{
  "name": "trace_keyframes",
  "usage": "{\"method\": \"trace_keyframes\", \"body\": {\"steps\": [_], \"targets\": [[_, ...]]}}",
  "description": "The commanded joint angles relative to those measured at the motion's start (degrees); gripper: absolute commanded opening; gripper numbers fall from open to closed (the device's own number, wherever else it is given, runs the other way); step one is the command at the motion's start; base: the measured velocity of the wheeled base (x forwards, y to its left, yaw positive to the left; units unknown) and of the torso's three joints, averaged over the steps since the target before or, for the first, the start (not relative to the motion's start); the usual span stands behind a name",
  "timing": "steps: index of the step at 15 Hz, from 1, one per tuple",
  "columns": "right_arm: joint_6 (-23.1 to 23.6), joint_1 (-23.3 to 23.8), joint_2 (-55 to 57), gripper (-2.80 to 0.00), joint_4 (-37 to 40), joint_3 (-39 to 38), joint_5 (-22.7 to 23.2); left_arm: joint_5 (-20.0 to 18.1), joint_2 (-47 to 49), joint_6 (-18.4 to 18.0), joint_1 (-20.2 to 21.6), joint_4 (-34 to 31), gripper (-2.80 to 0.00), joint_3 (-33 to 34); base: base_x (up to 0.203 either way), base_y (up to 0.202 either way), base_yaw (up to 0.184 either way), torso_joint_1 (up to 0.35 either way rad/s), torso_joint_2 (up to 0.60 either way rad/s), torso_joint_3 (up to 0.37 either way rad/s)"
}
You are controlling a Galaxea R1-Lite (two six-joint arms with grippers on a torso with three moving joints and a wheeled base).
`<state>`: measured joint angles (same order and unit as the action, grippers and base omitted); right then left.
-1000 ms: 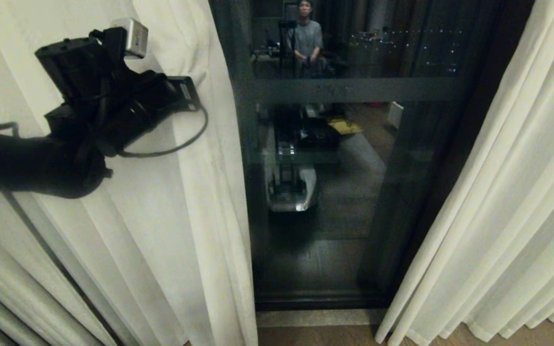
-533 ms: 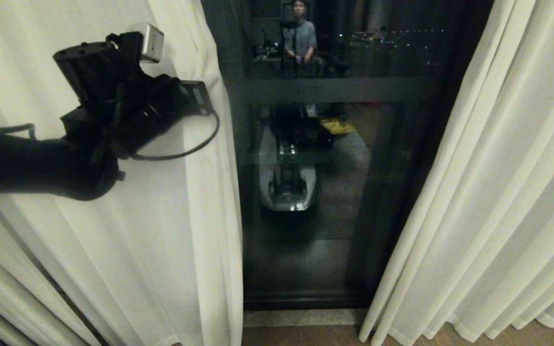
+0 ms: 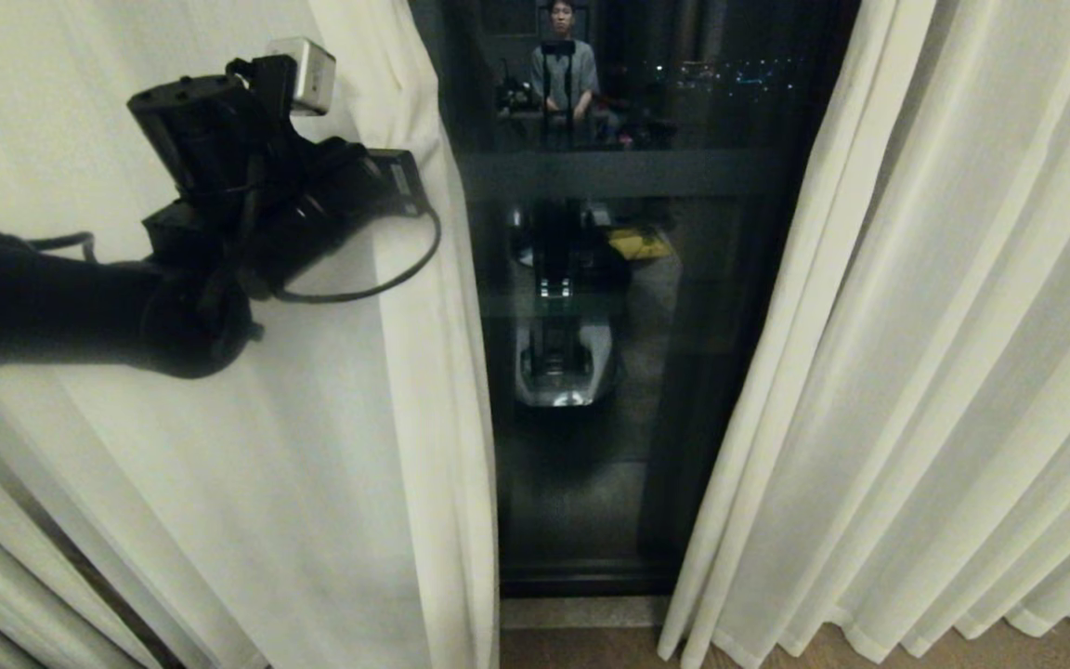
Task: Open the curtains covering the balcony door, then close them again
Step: Close the inner curtains on both sides
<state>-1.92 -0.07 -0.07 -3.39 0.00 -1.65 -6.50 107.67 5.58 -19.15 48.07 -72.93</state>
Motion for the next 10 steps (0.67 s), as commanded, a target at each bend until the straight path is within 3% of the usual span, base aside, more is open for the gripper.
{"method": "trace_keyframes", "body": {"steps": [1, 10], "targets": [[-0.01, -0.01, 0.07, -2.8, -0.04, 0.0, -0.02, -0.01, 0.26, 0.13, -0.54, 0.27, -2.8, -0.1, 0.0, -0.188, 0.004, 0.002, 0.0, 0.002], [-0.01, -0.01, 0.07, -2.8, -0.04, 0.0, -0.02, 0.17, -0.35, -0.05, -1.79, 0.27, -2.8, -0.01, 0.0, -0.187, 0.003, 0.003, 0.0, 0.003]]}}
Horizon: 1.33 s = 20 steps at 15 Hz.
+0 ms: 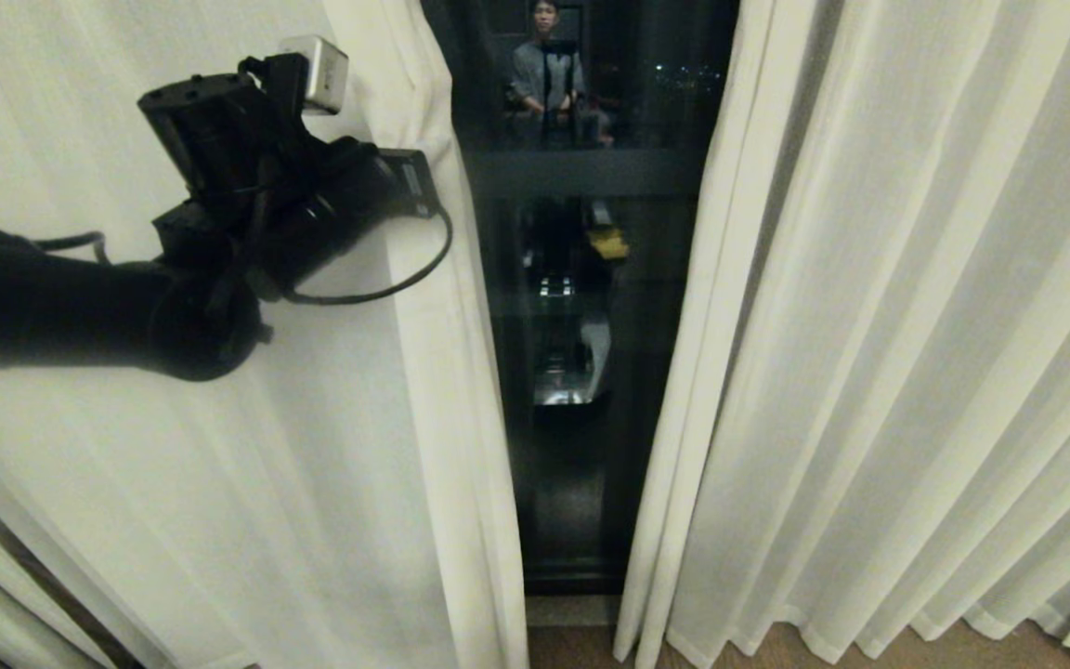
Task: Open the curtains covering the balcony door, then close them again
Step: Close the inner curtains on both sides
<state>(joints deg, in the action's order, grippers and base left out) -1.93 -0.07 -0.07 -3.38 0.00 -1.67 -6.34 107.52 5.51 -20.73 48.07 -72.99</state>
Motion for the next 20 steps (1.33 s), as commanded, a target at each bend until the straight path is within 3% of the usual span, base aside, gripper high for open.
{"method": "trace_keyframes", "body": {"steps": [1, 20], "targets": [[-0.01, -0.01, 0.07, -2.8, -0.04, 0.0, 0.0, 0.01, -0.46, 0.03, -0.4, 0.27, -2.8, 0.12, 0.0, -0.184, 0.004, 0.004, 0.0, 0.002], [-0.01, -0.01, 0.07, -2.8, -0.04, 0.0, 0.0, 0.1, -1.52, 0.11, -2.47, 0.27, -2.8, 0.31, 0.0, -0.185, 0.003, 0.003, 0.0, 0.001]]}}
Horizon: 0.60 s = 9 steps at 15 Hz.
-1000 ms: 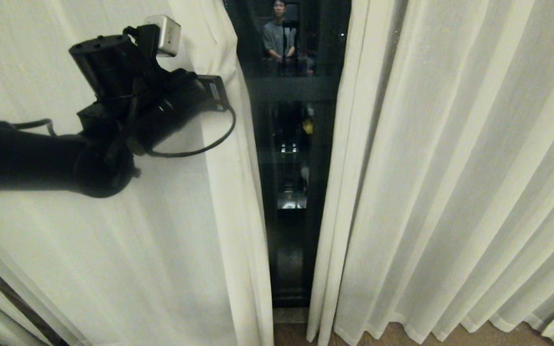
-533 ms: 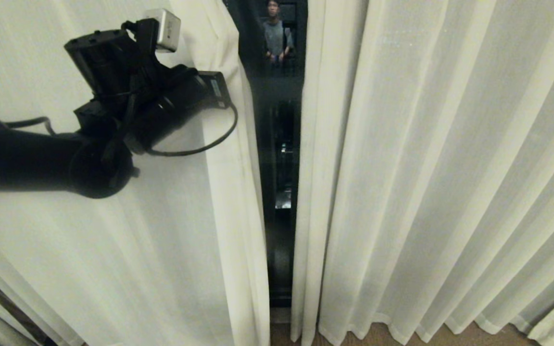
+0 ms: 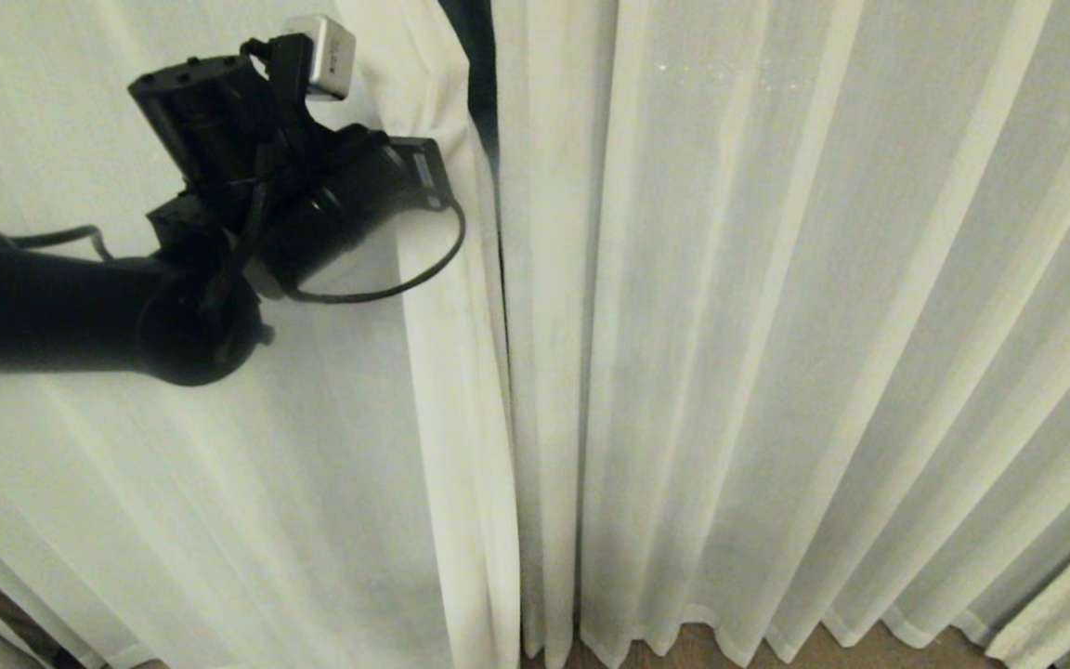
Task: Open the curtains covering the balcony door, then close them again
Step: Close the inner curtains on both sides
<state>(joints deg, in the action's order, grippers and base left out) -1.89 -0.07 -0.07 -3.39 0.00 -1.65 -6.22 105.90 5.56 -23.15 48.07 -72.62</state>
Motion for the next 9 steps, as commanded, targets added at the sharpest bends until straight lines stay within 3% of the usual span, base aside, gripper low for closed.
{"method": "trace_keyframes", "body": {"steps": [1, 9], "targets": [[-0.04, -0.01, 0.07, -2.8, -0.04, 0.0, -0.02, -0.02, 0.18, 0.07, -0.05, 0.27, -2.8, 0.02, 0.0, -0.184, 0.003, 0.003, 0.0, 0.003], [-0.04, -0.01, 0.07, -2.8, -0.04, 0.0, -0.02, 0.06, 0.18, 0.07, -0.79, 0.27, -2.8, 0.02, 0.0, -0.185, 0.002, 0.002, 0.0, 0.002]]}}
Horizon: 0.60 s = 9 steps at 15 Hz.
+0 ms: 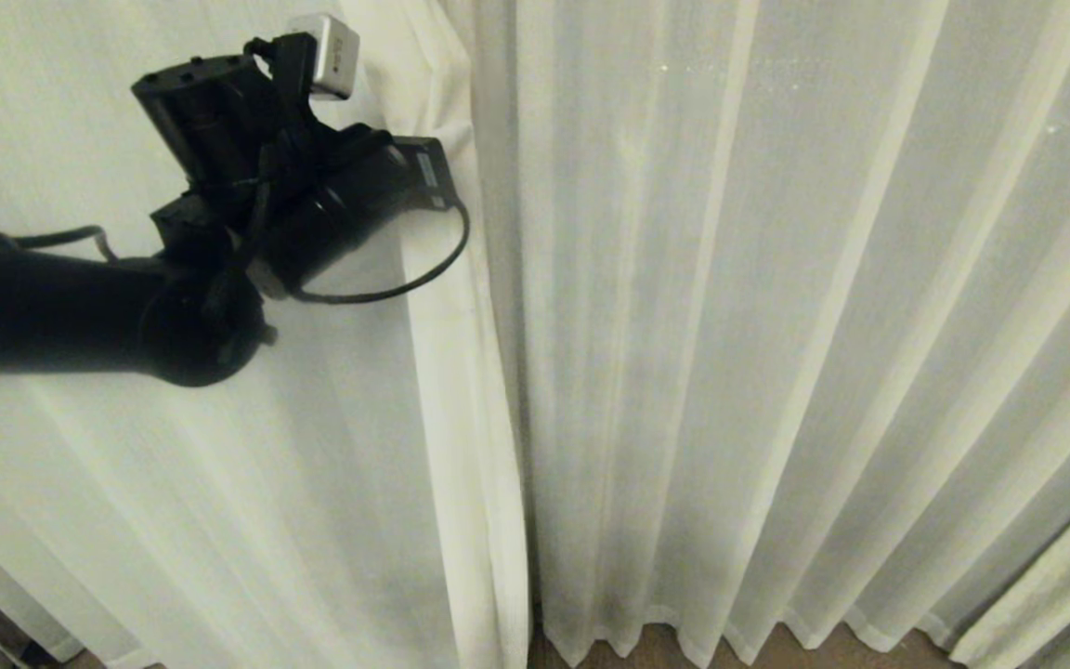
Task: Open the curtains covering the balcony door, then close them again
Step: Close the inner curtains on both sides
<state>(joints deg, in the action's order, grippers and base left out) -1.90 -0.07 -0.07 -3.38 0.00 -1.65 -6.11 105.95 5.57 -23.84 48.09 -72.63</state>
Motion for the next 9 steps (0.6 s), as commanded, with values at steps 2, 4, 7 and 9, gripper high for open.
{"method": "trace_keyframes", "body": {"steps": [2, 4, 7, 9], "targets": [[-0.03, -0.01, 0.07, -2.8, -0.05, 0.0, -0.02, -0.04, 0.14, -0.01, -0.24, 0.25, -2.8, 0.03, 0.0, -0.183, 0.003, 0.002, 0.0, 0.002], [-0.03, -0.01, 0.07, -2.8, 0.03, 0.0, -0.02, -0.13, 0.12, 0.06, -0.24, 0.25, -2.8, 0.03, 0.0, -0.185, 0.003, 0.0, 0.0, 0.003], [-0.03, -0.01, 0.07, -2.8, -0.05, 0.0, -0.02, -0.1, -0.04, -0.03, -0.24, 0.25, -2.8, 0.03, 0.0, -0.183, 0.003, 0.0, 0.0, 0.001], [-0.03, -0.01, 0.07, -2.8, -0.05, 0.0, -0.02, -0.13, -0.11, -0.03, -0.31, 0.25, -2.8, 0.03, 0.0, -0.184, 0.002, 0.004, 0.0, -0.001]]}}
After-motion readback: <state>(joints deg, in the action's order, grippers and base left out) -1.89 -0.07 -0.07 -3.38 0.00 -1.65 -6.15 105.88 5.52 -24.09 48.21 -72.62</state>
